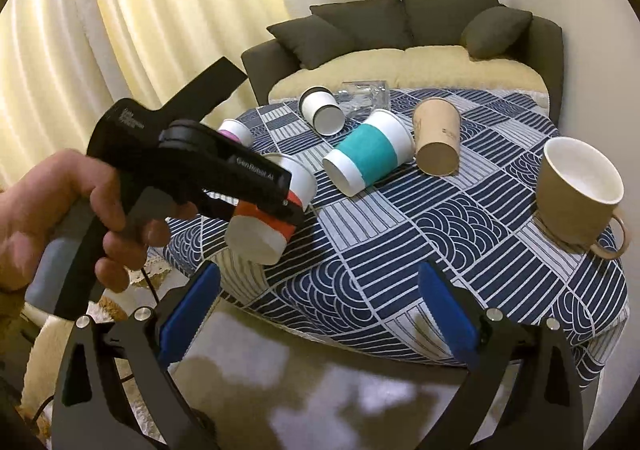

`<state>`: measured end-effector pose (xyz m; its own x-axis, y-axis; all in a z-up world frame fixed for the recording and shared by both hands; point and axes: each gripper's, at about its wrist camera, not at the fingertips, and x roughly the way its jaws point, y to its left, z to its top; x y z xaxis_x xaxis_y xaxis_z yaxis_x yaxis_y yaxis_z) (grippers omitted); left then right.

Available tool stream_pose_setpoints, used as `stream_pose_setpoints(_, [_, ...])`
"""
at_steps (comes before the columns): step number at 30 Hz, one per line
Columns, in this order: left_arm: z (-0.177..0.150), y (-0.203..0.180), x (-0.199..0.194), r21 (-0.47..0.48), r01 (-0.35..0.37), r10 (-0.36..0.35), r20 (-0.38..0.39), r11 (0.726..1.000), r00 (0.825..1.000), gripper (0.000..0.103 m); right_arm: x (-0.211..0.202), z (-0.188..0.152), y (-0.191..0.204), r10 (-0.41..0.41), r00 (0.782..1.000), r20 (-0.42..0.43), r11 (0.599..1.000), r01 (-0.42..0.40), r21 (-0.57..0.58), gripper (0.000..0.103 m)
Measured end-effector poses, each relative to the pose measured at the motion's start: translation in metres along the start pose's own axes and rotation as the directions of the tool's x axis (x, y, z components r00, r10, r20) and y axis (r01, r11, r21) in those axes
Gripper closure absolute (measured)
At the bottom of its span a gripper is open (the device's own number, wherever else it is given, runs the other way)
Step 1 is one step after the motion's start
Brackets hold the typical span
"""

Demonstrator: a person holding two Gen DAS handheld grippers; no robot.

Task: Flip cup upright

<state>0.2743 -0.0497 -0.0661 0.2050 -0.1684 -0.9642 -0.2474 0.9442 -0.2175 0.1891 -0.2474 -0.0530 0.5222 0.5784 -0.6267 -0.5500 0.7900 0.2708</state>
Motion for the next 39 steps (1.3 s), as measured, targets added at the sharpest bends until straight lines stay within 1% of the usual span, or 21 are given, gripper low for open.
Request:
stream_pose_setpoints(3, [0.002, 0.000, 0.006, -0.006, -0.010, 0.009, -0.024, 1.000, 1.000, 0.041, 0.001, -0.002, -0.006, 0.006, 1.000, -0.012, 1.000, -0.005, 0.025, 0.005])
stream_pose_setpoints(4, [0.003, 0.000, 0.006, -0.006, -0.010, 0.010, -0.022, 1.000, 1.000, 0.039, 0.001, -0.002, -0.006, 0.005, 1.000, -0.012, 1.000, -0.005, 0.027, 0.005])
stream_pose_setpoints(5, [0.003, 0.000, 0.006, -0.003, -0.016, 0.016, -0.017, 1.000, 1.000, 0.034, 0.001, -0.002, -0.006, 0.003, 1.000, -0.012, 1.000, -0.003, 0.026, 0.005])
stream_pose_setpoints(6, [0.004, 0.001, 0.005, -0.001, -0.022, 0.022, -0.010, 1.000, 1.000, 0.032, 0.001, -0.002, -0.006, 0.002, 1.000, -0.012, 1.000, -0.001, 0.024, 0.005])
stream_pose_setpoints(8, [0.005, 0.002, 0.004, 0.007, -0.025, 0.025, -0.002, 1.000, 1.000, 0.028, 0.003, -0.002, -0.006, 0.000, 1.000, -0.018, 1.000, 0.001, 0.023, 0.005])
stream_pose_setpoints(10, [0.005, 0.005, 0.000, 0.009, -0.025, 0.025, 0.004, 1.000, 1.000, 0.028, 0.005, -0.003, -0.004, 0.000, 1.000, -0.024, 1.000, 0.001, 0.019, 0.005])
stream_pose_setpoints(13, [0.007, 0.009, -0.011, 0.009, -0.004, 0.004, 0.021, 1.000, 1.000, 0.028, 0.009, -0.003, -0.001, -0.003, 1.000, -0.029, 1.000, 0.003, 0.010, 0.005])
stream_pose_setpoints(17, [0.006, 0.019, -0.035, 0.003, 0.077, -0.077, 0.078, 0.997, 0.994, 0.028, 0.016, -0.003, -0.001, 0.000, 0.999, -0.047, 1.000, 0.002, 0.030, 0.005])
stream_pose_setpoints(18, [0.004, 0.022, -0.042, 0.001, 0.097, -0.097, 0.097, 0.995, 0.990, 0.028, 0.019, -0.002, -0.001, 0.006, 0.998, -0.059, 0.999, -0.003, 0.042, 0.005])
stream_pose_setpoints(20, [-0.004, 0.031, -0.058, 0.002, 0.160, -0.159, 0.145, 0.987, 0.977, 0.027, 0.023, 0.001, -0.002, 0.018, 0.997, -0.071, 0.998, -0.013, 0.063, 0.005])
stream_pose_setpoints(23, [-0.019, 0.057, -0.076, -0.010, 0.213, -0.206, 0.211, 0.977, 0.956, 0.027, 0.029, 0.007, -0.002, 0.034, 0.996, -0.088, 0.996, -0.026, 0.089, 0.005])
stream_pose_setpoints(25, [-0.037, 0.079, -0.082, -0.022, 0.253, -0.239, 0.249, 0.967, 0.938, 0.027, 0.034, 0.015, 0.000, 0.040, 0.993, -0.109, 0.994, -0.029, 0.106, 0.005])
stream_pose_setpoints(27, [-0.051, 0.094, -0.084, -0.026, 0.264, -0.248, 0.270, 0.964, 0.930, 0.027, 0.040, 0.024, 0.004, 0.062, 0.990, -0.123, 0.992, -0.047, 0.120, 0.005])
stream_pose_setpoints(28, [-0.064, 0.102, -0.081, -0.023, 0.268, -0.251, 0.286, 0.963, 0.925, 0.027, 0.044, 0.029, 0.006, 0.070, 0.988, -0.136, 0.990, -0.053, 0.128, 0.005])
stream_pose_setpoints(30, [-0.078, 0.112, -0.077, -0.019, 0.262, -0.243, 0.312, 0.965, 0.918, 0.027, 0.055, 0.040, 0.009, 0.077, 0.981, -0.177, 0.989, -0.052, 0.142, 0.005])
stream_pose_setpoints(31, [-0.091, 0.117, -0.074, -0.009, 0.256, -0.237, 0.347, 0.967, 0.908, 0.027, 0.059, 0.043, 0.010, 0.076, 0.978, -0.193, 0.988, -0.048, 0.144, 0.005])
stream_pose_setpoints(33, [-0.103, 0.122, -0.071, 0.006, 0.249, -0.233, 0.376, 0.968, 0.897, 0.027, 0.076, 0.053, 0.013, 0.036, 0.966, -0.256, 0.988, 0.005, 0.157, 0.005])
stream_pose_setpoints(34, [-0.110, 0.124, -0.069, 0.007, 0.234, -0.217, 0.399, 0.972, 0.891, 0.027, 0.082, 0.056, 0.014, 0.030, 0.960, -0.278, 0.986, 0.016, 0.164, 0.005])
stream_pose_setpoints(35, [-0.115, 0.126, -0.067, 0.011, 0.227, -0.211, 0.414, 0.974, 0.885, 0.027, 0.092, 0.059, 0.015, 0.034, 0.948, -0.316, 0.985, 0.022, 0.173, 0.005])
stream_pose_setpoints(36, [-0.118, 0.127, -0.065, 0.025, 0.238, -0.226, 0.419, 0.971, 0.880, 0.027, 0.099, 0.062, 0.015, 0.041, 0.939, -0.341, 0.984, 0.022, 0.179, 0.005])
stream_pose_setpoints(39, [-0.122, 0.134, -0.063, 0.043, 0.257, -0.252, 0.417, 0.965, 0.873, 0.027, 0.113, 0.073, 0.022, 0.031, 0.919, -0.393, 0.987, 0.033, 0.156, 0.005])
